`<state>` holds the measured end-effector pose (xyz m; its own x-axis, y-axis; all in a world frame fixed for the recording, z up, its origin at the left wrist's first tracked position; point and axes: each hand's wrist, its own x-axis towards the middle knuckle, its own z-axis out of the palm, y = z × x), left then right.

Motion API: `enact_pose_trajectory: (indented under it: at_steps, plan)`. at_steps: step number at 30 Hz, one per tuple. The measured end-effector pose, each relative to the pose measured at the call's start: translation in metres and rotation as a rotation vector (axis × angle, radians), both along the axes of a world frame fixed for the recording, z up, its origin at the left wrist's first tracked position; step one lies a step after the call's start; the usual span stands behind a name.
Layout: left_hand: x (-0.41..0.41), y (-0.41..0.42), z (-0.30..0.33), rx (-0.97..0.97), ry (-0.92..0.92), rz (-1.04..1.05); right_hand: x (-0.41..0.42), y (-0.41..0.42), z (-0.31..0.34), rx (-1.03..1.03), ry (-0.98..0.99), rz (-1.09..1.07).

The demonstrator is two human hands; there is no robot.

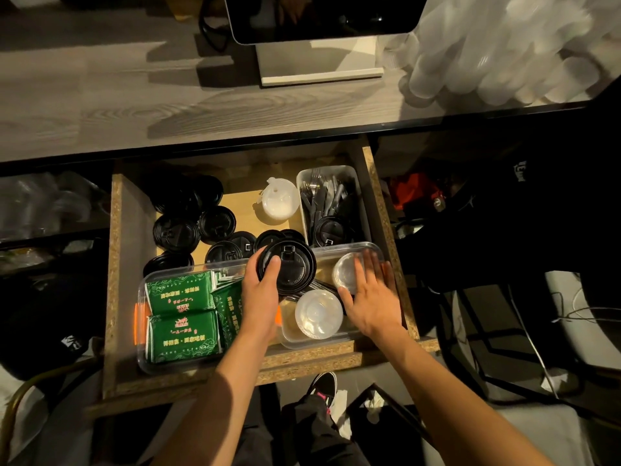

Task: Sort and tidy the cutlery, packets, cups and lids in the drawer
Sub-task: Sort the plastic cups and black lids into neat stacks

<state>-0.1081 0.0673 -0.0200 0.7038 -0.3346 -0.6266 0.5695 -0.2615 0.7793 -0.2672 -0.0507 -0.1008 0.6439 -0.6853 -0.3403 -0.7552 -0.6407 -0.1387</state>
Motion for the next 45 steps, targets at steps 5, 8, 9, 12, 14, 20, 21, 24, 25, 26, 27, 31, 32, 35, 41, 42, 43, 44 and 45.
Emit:
enact_pose_trajectory:
  at_steps: [5,8,9,12,14,20,21,24,25,26,27,31,32,35,41,42,43,44,45]
  plan:
    - [0.004,0.01,0.016,-0.045,0.065,0.053,0.011,0.007,0.037,0.107,-0.329,-0.219]
    - [0.009,0.016,0.028,-0.07,0.102,0.082,0.032,0.02,0.065,0.202,-0.515,-0.283]
    - [0.012,0.019,0.03,-0.076,0.109,0.098,0.042,0.025,0.074,0.249,-0.554,-0.288]
    - [0.025,0.031,0.037,-0.089,0.089,0.139,0.077,0.045,0.097,0.363,-0.676,-0.273]
    - [0.038,0.044,0.037,-0.078,0.068,0.164,0.104,0.059,0.109,0.463,-0.743,-0.255]
    - [0.096,0.085,0.022,-0.019,0.05,0.256,0.185,0.094,0.11,0.819,-0.684,-0.146]
    - [0.106,0.089,0.02,-0.026,0.049,0.259,0.197,0.097,0.105,0.831,-0.663,-0.13]
    - [0.139,0.098,0.012,-0.035,0.062,0.249,0.23,0.103,0.088,0.907,-0.67,-0.177]
    - [0.15,0.1,0.008,-0.032,0.07,0.25,0.241,0.102,0.081,0.9,-0.676,-0.227]
    - [0.161,0.1,0.004,-0.028,0.079,0.251,0.252,0.099,0.075,0.851,-0.681,-0.278]
    - [0.172,0.1,0.0,-0.024,0.087,0.248,0.263,0.094,0.064,0.767,-0.673,-0.325]
    - [0.211,0.091,-0.014,0.001,0.104,0.194,0.308,0.066,0.018,0.587,-0.455,-0.425]
    - [0.218,0.088,-0.018,0.007,0.112,0.178,0.317,0.06,0.005,0.564,-0.389,-0.413]
    - [0.235,0.08,-0.026,0.01,0.115,0.126,0.339,0.048,-0.029,0.49,-0.214,-0.363]
    - [0.249,0.076,-0.033,0.0,0.127,0.102,0.345,0.049,-0.051,0.464,-0.179,-0.476]
    - [0.25,0.077,-0.033,0.004,0.122,0.097,0.342,0.05,-0.049,0.483,-0.224,-0.519]
    - [0.251,0.077,-0.033,0.008,0.118,0.092,0.34,0.05,-0.044,0.501,-0.283,-0.572]
    - [0.251,0.077,-0.033,0.011,0.117,0.089,0.338,0.052,-0.036,0.506,-0.352,-0.631]
    - [0.252,0.077,-0.032,0.013,0.117,0.087,0.335,0.053,-0.028,0.485,-0.424,-0.685]
